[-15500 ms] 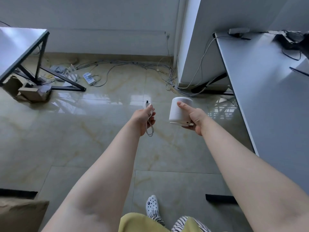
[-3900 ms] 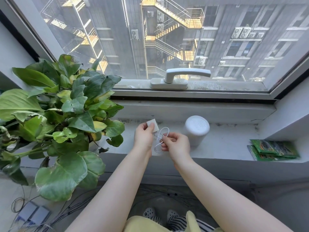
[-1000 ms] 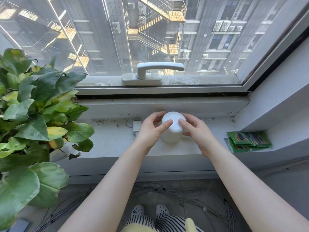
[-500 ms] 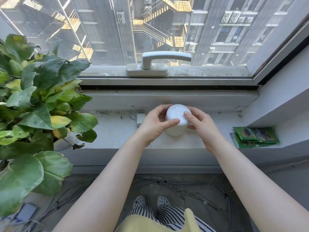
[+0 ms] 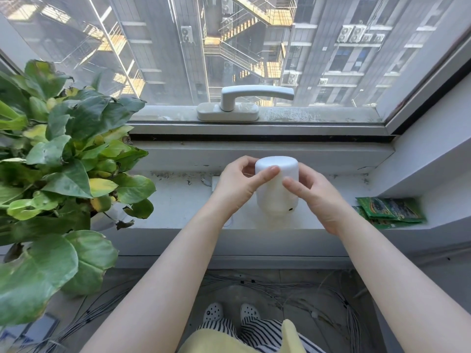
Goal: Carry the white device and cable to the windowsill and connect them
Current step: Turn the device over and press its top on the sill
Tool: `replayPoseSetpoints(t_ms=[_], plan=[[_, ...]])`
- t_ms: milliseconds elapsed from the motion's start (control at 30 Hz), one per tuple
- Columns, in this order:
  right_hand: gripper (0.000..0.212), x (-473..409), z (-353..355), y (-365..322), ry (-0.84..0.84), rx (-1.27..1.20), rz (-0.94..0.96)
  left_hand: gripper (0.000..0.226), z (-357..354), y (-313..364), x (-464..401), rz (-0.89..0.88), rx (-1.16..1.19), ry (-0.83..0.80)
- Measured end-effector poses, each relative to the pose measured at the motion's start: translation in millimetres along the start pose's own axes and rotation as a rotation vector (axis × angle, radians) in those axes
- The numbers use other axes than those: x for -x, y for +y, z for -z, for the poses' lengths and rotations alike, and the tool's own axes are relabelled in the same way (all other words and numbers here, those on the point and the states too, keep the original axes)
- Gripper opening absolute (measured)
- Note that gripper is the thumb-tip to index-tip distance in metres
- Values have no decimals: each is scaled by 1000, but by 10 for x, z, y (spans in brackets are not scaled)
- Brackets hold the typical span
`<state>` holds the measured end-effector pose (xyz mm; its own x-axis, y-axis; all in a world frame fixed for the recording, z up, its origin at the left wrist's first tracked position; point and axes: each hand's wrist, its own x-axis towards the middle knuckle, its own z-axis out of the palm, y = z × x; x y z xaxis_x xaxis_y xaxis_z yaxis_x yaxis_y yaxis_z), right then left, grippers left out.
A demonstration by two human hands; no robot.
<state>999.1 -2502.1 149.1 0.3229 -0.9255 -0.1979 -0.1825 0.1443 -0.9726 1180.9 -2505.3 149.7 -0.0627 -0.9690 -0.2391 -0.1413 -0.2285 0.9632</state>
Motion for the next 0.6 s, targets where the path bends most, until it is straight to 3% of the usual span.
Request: replayPoseSetpoints(t_ms=[133,300,400,533,600], plan=[[44,46,-19,-37,-40,-50,-55,44,-26,80,2,93,8,16],[46,55,-51,-64,-37,-80,-141,70,-14,91,35,174,-16,-17],[45,60,-75,-99,-5,-138,-192,70,5,73,99,167,1,-63],[48,41,-120,-115,60,-255,-314,98,52,1,195,133,27,-114],[50,38,-153,-113,102,-342,-367,95,53,-9,250,95,27,-144]])
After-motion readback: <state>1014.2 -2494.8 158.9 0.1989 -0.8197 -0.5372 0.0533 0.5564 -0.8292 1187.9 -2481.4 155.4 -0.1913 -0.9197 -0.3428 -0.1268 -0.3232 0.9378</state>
